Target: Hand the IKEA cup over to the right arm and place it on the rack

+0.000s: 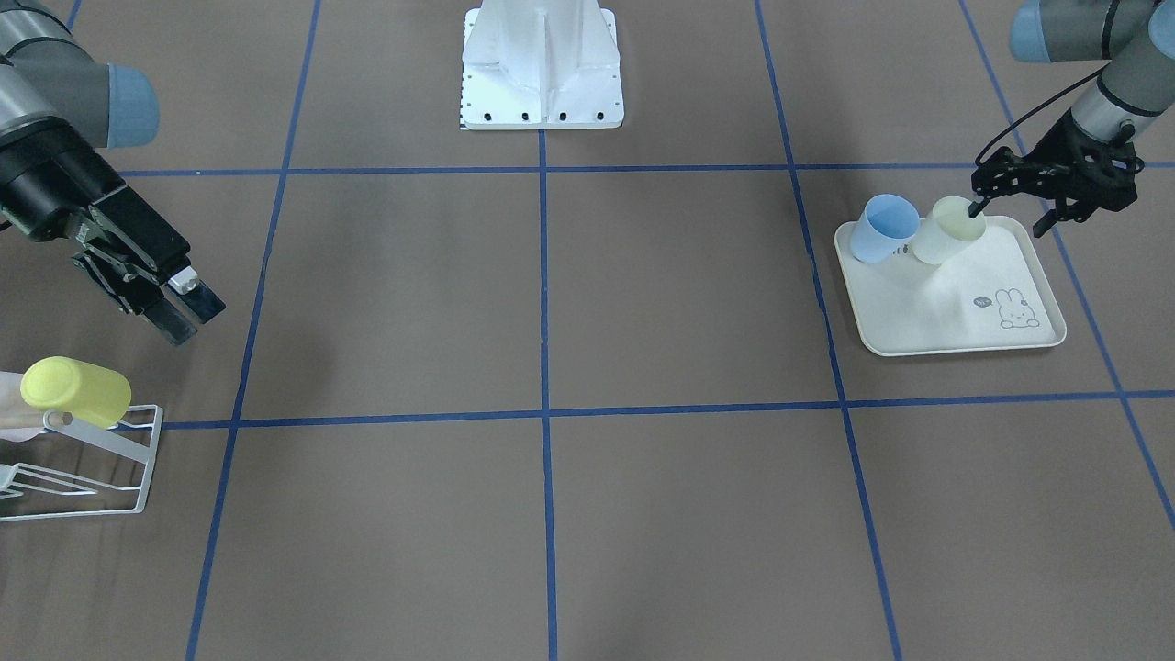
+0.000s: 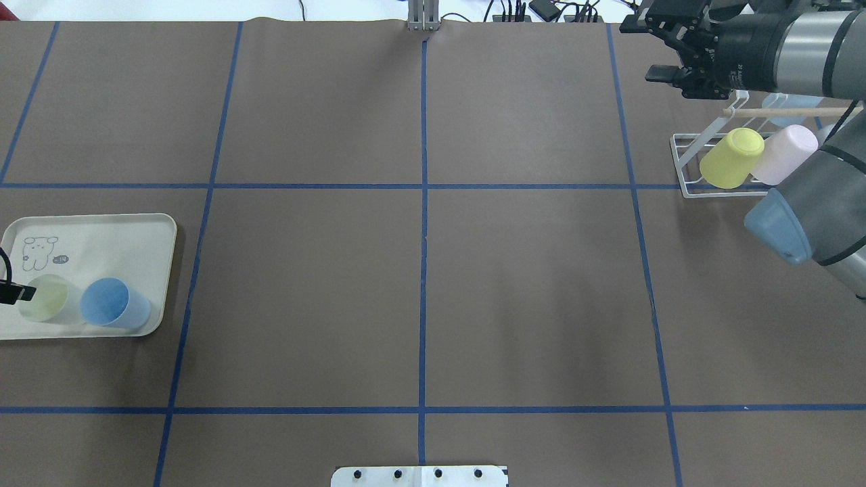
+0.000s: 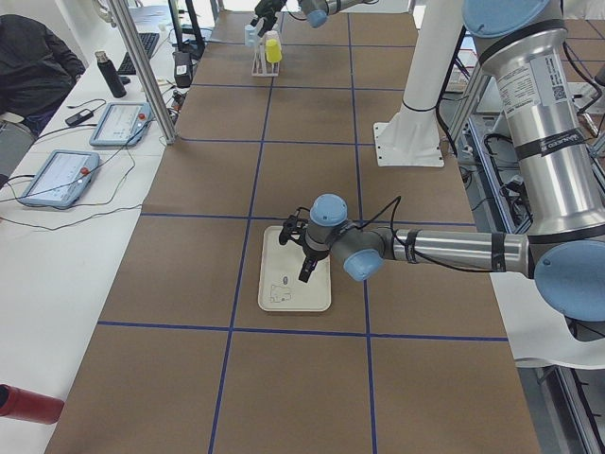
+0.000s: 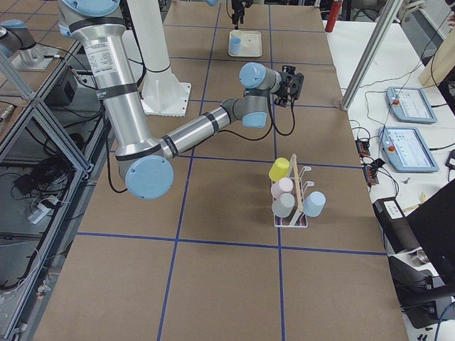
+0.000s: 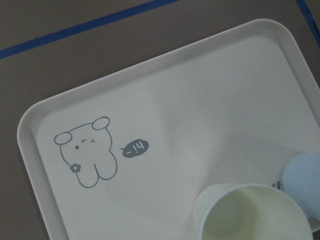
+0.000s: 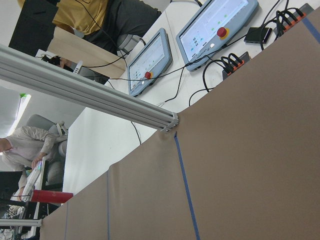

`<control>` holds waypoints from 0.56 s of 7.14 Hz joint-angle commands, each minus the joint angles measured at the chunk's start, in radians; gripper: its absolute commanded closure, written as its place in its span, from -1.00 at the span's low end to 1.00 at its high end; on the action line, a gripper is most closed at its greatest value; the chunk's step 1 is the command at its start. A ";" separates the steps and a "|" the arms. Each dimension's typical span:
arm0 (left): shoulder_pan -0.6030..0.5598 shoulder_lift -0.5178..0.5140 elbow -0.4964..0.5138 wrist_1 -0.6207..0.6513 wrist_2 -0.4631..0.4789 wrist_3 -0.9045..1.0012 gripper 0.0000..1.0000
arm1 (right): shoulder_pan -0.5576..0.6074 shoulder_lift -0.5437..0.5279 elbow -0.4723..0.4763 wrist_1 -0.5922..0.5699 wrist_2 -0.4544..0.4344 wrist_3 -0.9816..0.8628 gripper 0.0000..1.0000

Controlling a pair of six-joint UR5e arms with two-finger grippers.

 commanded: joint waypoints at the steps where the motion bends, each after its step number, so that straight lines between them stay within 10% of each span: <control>1: 0.003 -0.008 0.007 0.008 0.001 0.000 -0.73 | 0.001 -0.001 -0.003 0.000 0.001 -0.002 -1.00; 4: 0.016 -0.021 0.018 0.008 0.003 0.000 -0.64 | -0.001 -0.003 -0.004 0.000 0.001 -0.003 -1.00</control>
